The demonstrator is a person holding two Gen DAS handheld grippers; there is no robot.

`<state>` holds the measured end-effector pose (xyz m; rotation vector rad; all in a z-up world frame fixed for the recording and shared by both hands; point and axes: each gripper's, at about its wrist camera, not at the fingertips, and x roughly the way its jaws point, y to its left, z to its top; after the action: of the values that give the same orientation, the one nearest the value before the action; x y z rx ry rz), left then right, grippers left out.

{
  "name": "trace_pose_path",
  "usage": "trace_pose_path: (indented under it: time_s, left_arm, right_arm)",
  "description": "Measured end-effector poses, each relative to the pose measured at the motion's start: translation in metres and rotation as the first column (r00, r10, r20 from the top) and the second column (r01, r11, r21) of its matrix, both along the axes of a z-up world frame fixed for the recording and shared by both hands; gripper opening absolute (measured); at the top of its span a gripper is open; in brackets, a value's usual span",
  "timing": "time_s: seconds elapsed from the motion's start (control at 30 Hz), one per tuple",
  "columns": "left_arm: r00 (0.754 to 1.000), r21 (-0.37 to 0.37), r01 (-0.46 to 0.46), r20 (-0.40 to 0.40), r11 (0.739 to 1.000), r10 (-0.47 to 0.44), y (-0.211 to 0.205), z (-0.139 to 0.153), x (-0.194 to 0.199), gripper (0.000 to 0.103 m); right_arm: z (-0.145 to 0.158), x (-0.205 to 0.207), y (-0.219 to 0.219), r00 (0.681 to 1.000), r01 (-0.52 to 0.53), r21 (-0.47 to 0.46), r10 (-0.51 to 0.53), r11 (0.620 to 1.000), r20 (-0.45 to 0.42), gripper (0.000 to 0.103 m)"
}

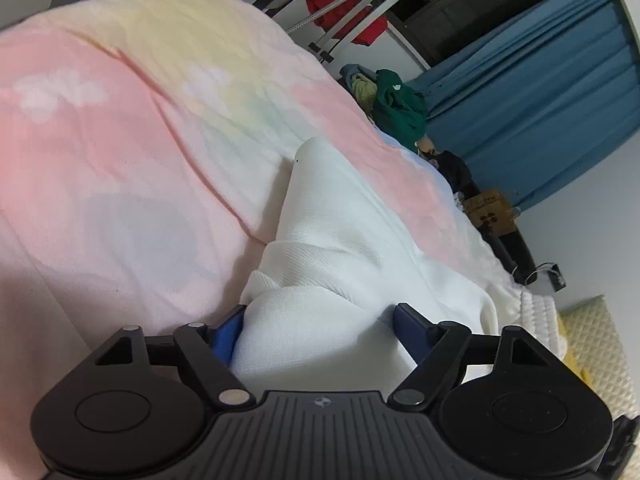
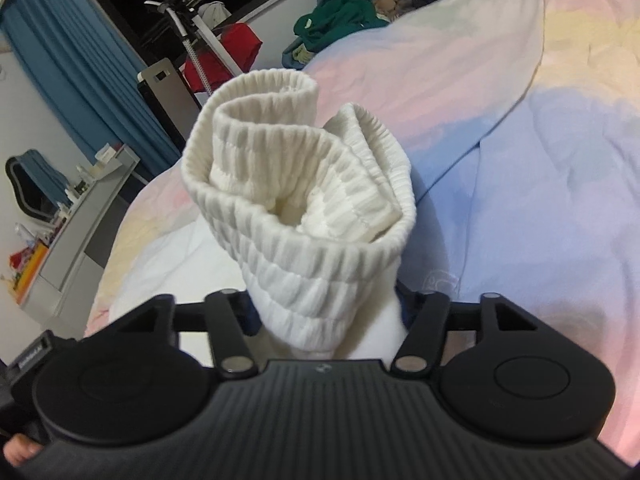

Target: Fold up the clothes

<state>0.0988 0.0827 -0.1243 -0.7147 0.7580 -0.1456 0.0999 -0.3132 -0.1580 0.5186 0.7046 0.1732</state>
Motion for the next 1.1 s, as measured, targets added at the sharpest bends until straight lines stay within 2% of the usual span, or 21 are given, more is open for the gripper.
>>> trace_pose_path:
  time_s: [0.23, 0.37, 0.5, 0.7, 0.8, 0.9, 1.1]
  left_arm:
    - [0.999, 0.132, 0.019, 0.045, 0.991, -0.026, -0.019, 0.015, -0.006, 0.061]
    - [0.997, 0.166, 0.033, 0.062, 0.986, -0.044, -0.024, 0.028, -0.011, 0.054]
    - [0.994, 0.172, 0.045, 0.095, 0.984, -0.062, -0.034, 0.048, -0.014, 0.048]
    - [0.988, 0.159, 0.09, 0.113, 0.983, -0.109, -0.056, 0.077, -0.007, 0.042]
    - [0.984, 0.156, 0.106, 0.125, 0.982, -0.126, -0.077, 0.096, 0.005, 0.04]
    - [0.974, 0.191, 0.132, 0.158, 0.973, -0.163, -0.11, 0.12, 0.026, 0.039]
    - [0.936, 0.205, 0.208, 0.244, 0.957, -0.255, -0.198, 0.158, 0.092, 0.039]
  right_arm:
    - [0.01, -0.003, 0.001, 0.999, 0.009, -0.016, -0.009, 1.0, 0.036, 0.049]
    - [0.017, -0.006, -0.004, 0.998, 0.017, 0.014, -0.018, 1.0, 0.066, 0.042]
    - [0.032, -0.012, -0.008, 0.992, 0.022, 0.025, -0.025, 0.999, 0.12, 0.035]
    - [0.063, -0.016, -0.028, 0.982, 0.045, 0.023, -0.049, 0.999, 0.18, 0.032]
    - [0.077, -0.012, -0.048, 0.977, 0.066, 0.036, -0.072, 0.997, 0.2, 0.031]
    - [0.091, -0.003, -0.072, 0.971, 0.09, 0.066, -0.102, 0.994, 0.215, 0.031]
    - [0.126, 0.033, -0.149, 0.941, 0.163, 0.122, -0.192, 0.979, 0.28, 0.031]
